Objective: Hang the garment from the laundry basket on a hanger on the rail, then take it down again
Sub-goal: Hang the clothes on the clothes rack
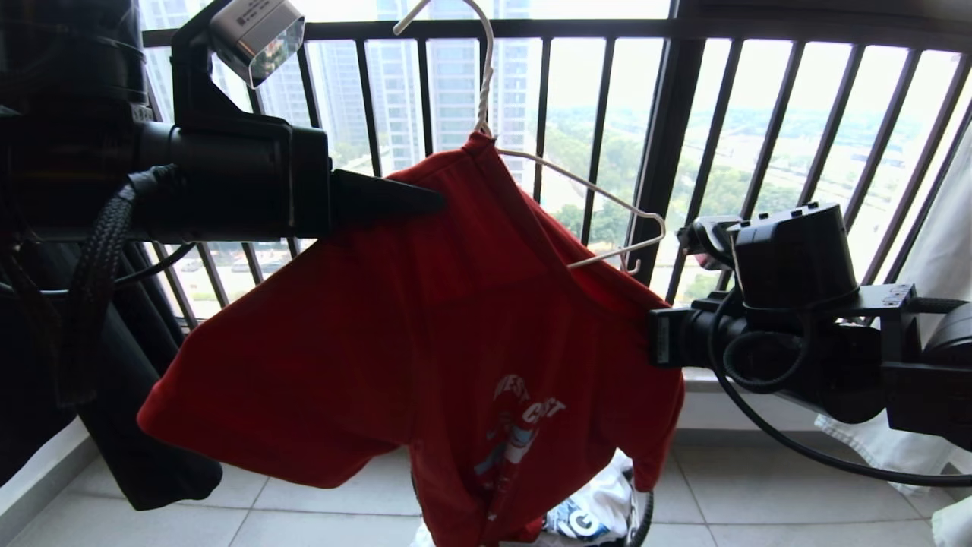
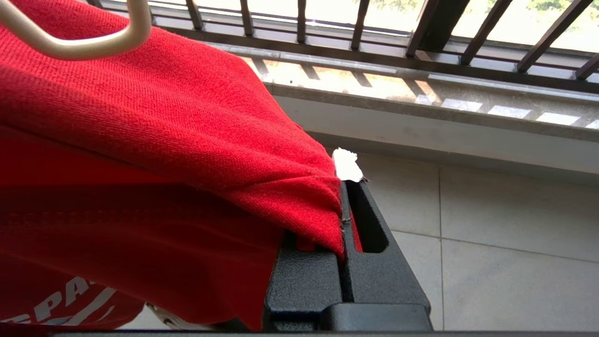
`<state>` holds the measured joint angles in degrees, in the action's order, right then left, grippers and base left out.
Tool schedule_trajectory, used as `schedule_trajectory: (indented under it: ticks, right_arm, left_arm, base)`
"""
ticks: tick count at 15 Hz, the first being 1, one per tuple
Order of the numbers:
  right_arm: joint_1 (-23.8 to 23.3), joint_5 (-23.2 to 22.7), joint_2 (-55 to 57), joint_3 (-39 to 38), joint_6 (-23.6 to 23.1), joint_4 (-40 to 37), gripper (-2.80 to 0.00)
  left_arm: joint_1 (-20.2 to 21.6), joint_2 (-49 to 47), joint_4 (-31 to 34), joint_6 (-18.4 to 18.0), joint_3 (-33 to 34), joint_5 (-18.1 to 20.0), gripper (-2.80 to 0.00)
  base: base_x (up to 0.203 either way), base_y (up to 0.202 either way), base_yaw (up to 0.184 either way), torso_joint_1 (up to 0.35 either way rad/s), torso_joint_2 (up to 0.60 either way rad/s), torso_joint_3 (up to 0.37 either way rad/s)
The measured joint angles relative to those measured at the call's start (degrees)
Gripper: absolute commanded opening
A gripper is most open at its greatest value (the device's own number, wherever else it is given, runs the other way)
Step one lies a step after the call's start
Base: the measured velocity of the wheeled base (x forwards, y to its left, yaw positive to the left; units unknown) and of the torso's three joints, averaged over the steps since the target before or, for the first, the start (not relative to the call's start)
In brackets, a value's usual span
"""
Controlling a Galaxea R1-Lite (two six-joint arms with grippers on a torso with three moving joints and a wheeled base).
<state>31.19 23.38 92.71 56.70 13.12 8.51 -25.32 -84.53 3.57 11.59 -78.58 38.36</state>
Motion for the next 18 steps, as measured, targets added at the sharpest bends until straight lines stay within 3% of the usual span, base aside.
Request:
schedule_trajectory:
  ticks: [6,12,18]
  right_arm:
    - [-7.04,-14.20,-1.39,0.35,0.00,-0.35,-2.80]
    - [-10.84,-20.92,-1.16,0.83,0.00,-1.19,-2.80]
    - [-10.11,-24.79,-0.09,0.37,0.20,-3.08,-2.80]
  left_arm:
    - [-2.60,-0.61,-0.09,0.23,0.91,0.17,-2.80]
    - [-4.43,-0.78,-0.64,0.95,1.93,0.17,-2.80]
    - [-4.56,-0.44,-14.62,8.06,6.18,0.05,-2.80]
  base:
    - [0.000,0.000,0.000,0.000,0.00,0.000]
    - [0.000,0.000,0.000,0.000,0.00,0.000]
    - [0.000,0.000,0.000,0.000,0.00,0.000]
